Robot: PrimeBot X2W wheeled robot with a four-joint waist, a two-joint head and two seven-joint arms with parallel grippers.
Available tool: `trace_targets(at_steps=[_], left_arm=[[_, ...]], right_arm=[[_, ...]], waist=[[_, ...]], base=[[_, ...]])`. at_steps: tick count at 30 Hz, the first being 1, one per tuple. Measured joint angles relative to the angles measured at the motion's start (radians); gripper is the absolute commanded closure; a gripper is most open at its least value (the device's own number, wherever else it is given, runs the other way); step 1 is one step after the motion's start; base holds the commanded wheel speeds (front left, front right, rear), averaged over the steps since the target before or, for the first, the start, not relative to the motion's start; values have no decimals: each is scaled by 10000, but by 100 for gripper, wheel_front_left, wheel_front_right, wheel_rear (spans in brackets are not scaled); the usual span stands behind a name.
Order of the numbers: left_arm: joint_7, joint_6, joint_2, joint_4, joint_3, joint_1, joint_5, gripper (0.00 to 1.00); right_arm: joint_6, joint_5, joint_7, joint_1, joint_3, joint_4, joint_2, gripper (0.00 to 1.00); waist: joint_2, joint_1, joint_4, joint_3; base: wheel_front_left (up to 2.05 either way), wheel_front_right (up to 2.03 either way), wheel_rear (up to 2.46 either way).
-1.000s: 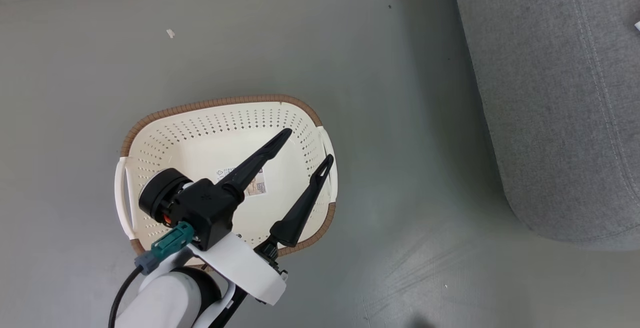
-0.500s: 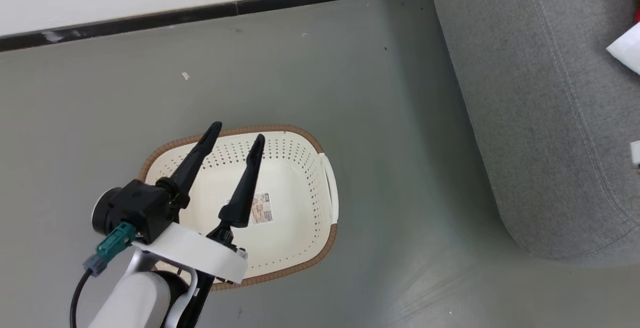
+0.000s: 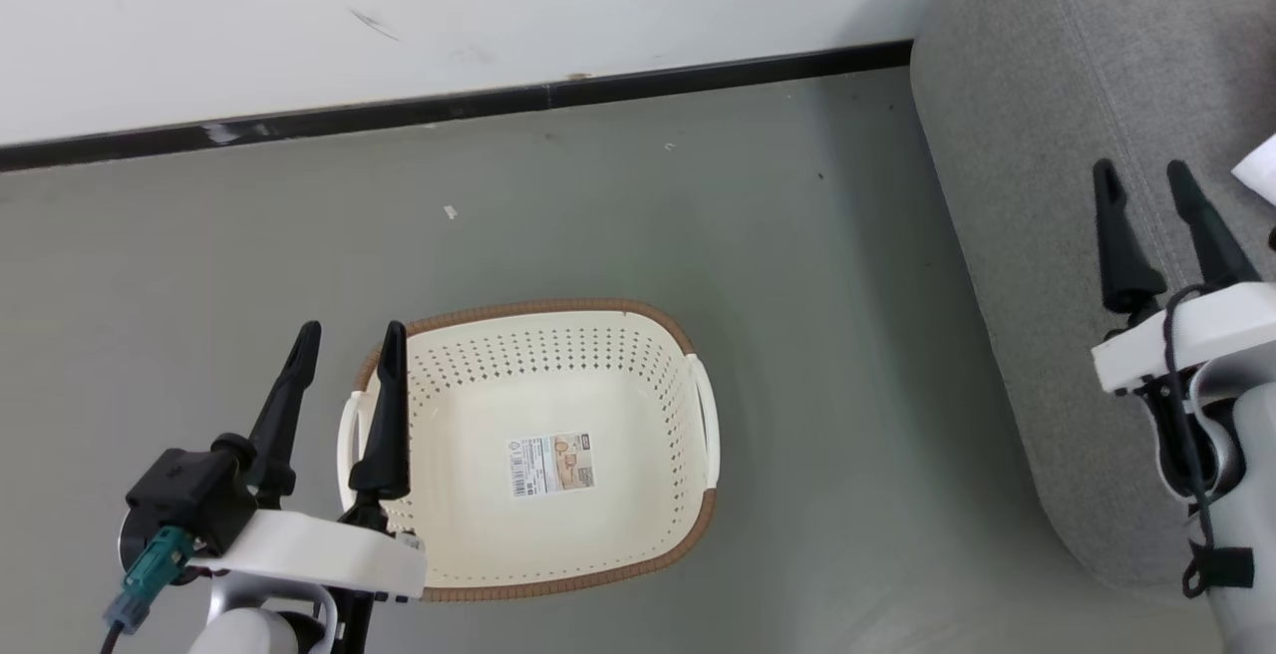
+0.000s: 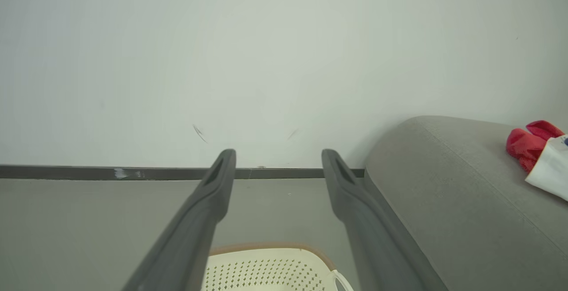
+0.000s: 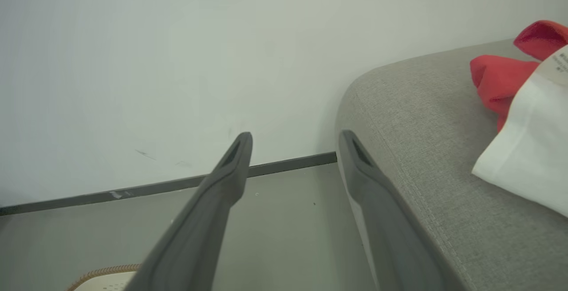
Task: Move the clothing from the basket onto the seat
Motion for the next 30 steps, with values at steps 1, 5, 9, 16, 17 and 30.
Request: trace_targets(at_steps=[1,5,9,16,17,30], left_arm=[[-77,0,-38,56,21,87,-31,0],[-324,0,-75,282,79,296,-36,0],[-468,0,-38,435,196,436,-33,0],[-606,-2,-48,848,359,722,-33,0],[-639,-12,-59,899,355,750,-35,0],[-715,-416,50,1599,56,1102,-4,0]], right_arm=[[0,-79,0,85,161,-23,4,0],[0,-153,0,386,600,-113,117,0],[0,-487,0,718,1127,-79,176,0],[0,-585,0,1355,2057,54,552,0],[0,-585,0,1442,2140,67,633,0],[0,-685,0,2592,2343,151,905,0]], waist=[[0,0,69,-73],[0,0,355,-370],[0,1,655,-666],[0,0,1169,-1178],[0,0,1238,-1253],[0,0,1917,-2138]], base=[[0,0,0],[0,0,0],[0,0,0],[0,0,0],[0,0,0],[0,0,0]])
